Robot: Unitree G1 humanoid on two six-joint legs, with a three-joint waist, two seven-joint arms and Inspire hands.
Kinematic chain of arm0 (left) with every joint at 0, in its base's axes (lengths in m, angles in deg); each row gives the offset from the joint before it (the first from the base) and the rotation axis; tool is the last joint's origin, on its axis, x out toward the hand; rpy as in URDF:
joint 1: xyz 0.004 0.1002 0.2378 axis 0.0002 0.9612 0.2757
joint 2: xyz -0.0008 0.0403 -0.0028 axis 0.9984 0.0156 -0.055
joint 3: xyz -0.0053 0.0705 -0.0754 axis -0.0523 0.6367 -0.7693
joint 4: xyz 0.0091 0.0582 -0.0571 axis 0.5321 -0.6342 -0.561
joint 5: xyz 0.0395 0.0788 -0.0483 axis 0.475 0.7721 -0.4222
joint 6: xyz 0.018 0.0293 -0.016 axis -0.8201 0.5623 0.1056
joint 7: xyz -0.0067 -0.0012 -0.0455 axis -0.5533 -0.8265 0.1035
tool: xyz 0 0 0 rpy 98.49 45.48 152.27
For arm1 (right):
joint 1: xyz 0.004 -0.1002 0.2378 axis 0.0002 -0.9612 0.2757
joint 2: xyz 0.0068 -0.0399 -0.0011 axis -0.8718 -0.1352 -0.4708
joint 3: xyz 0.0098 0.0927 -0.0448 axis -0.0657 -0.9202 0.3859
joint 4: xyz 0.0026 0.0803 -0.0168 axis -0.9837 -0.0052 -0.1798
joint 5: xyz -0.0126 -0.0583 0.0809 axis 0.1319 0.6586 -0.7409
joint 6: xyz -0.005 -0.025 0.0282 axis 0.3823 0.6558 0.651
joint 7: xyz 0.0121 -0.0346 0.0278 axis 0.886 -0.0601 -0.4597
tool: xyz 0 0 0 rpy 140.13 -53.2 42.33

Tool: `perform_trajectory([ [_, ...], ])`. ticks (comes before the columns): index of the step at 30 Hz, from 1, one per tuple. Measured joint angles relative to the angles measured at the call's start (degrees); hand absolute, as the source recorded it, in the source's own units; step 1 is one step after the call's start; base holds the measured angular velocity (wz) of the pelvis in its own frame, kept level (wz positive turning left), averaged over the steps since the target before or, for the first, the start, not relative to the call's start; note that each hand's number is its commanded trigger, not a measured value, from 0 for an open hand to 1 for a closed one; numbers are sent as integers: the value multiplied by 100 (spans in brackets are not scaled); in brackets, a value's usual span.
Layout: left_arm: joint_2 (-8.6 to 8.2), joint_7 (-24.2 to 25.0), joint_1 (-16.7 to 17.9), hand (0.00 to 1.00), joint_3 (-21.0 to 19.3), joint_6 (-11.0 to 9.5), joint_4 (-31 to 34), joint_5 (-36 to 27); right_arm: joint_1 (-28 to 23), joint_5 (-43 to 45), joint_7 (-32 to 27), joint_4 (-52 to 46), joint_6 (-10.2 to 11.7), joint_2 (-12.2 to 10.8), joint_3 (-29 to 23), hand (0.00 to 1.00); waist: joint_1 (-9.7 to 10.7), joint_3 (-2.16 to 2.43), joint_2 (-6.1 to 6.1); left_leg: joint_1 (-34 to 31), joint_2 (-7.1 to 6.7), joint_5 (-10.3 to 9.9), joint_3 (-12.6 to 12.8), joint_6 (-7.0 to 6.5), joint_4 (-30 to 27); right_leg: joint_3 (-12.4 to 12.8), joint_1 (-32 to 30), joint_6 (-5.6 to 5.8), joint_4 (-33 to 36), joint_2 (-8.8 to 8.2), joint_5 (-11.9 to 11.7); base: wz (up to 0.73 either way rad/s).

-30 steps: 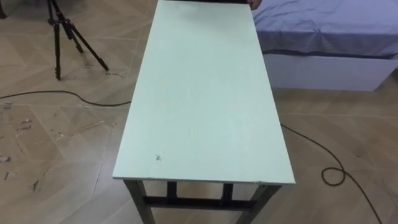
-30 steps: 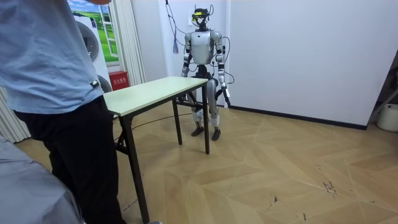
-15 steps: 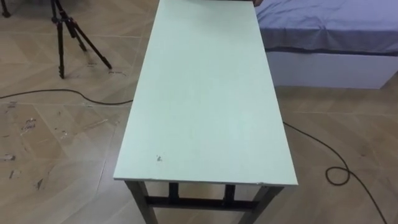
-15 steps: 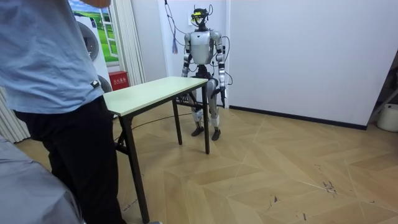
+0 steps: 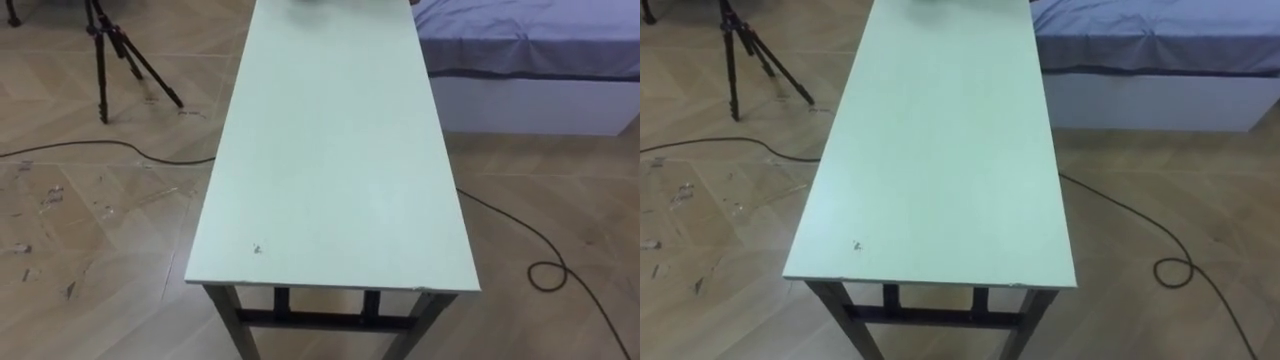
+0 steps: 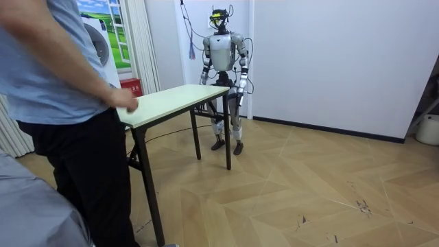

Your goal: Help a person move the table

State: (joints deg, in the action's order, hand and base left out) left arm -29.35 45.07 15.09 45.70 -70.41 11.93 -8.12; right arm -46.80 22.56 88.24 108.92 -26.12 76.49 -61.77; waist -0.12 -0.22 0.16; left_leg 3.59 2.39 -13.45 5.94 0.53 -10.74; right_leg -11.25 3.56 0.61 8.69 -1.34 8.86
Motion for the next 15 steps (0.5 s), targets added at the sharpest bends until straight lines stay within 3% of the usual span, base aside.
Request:
perform_trajectory([
  [4,219,116,156,0,391,169,895,-420,-151,-30,121,-703,-65,158,336,0,15,-6,-7,1,-11,1,1,-1,-21,-2,20,1,2,-14,0,2],
  [11,223,418,169,0,1175,263,2215,-1046,-211,-517,550,-1735,-204,212,997,0,159,-21,-46,6,-11,6,4,-10,-50,-1,26,2,15,-21,1,0],
  [15,365,688,152,0,1390,465,2878,-1279,-220,-847,703,-2345,-372,279,1187,0,217,-7,-37,2,-13,7,8,-10,-58,0,28,2,9,-20,1,0],
])
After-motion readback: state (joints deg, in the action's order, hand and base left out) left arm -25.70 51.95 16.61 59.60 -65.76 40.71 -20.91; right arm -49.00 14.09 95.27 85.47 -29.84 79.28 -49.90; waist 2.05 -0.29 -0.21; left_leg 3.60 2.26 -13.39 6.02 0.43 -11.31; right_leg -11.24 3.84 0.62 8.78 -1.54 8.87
